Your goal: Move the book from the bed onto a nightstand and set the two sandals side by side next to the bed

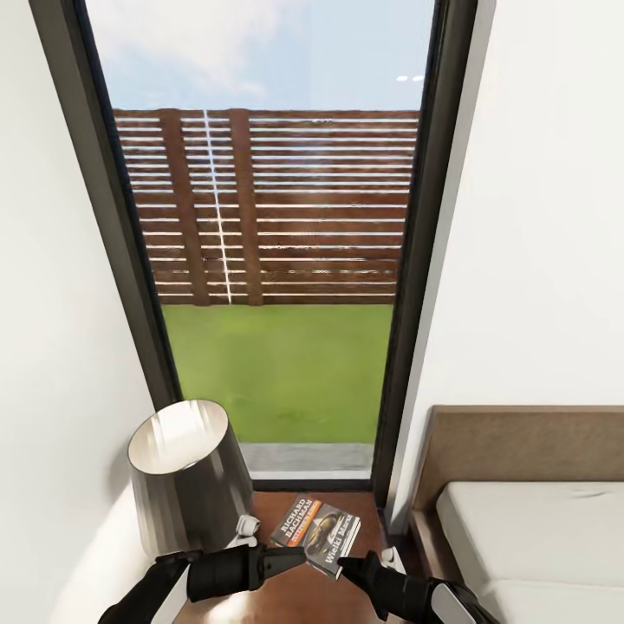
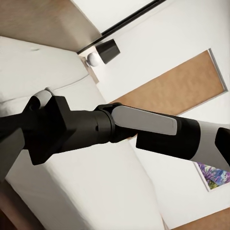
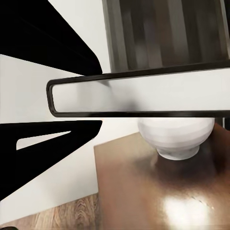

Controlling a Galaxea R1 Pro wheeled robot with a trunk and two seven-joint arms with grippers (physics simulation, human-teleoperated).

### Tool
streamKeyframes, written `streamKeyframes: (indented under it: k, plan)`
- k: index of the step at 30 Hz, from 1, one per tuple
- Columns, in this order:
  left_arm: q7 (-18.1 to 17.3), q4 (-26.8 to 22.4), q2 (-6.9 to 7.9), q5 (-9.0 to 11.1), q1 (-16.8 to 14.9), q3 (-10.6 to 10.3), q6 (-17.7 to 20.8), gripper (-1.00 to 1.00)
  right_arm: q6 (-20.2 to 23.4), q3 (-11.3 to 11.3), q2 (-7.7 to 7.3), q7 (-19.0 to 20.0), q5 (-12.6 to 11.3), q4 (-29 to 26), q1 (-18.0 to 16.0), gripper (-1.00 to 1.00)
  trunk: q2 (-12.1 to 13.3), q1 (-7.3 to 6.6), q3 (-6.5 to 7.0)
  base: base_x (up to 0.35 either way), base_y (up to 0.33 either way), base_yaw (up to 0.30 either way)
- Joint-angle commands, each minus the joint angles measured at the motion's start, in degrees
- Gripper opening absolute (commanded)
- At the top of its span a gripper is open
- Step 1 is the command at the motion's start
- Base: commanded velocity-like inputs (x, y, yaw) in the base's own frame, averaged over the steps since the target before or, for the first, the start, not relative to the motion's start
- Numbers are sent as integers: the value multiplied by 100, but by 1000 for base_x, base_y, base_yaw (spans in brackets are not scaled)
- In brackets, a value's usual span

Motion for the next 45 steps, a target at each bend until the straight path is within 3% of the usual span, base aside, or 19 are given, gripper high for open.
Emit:
streamKeyframes:
  k: [1,45]
  plan:
    - [-3,-1,8,50,-4,-34,60,100,21,28,-3,-9,-53,-2,-4,-100,-46,23,-25,0,0,0]
    - [76,-1,-1,50,-4,-41,59,100,9,28,-3,-10,-53,-2,-4,-100,-1811,989,-815,0,0,0]
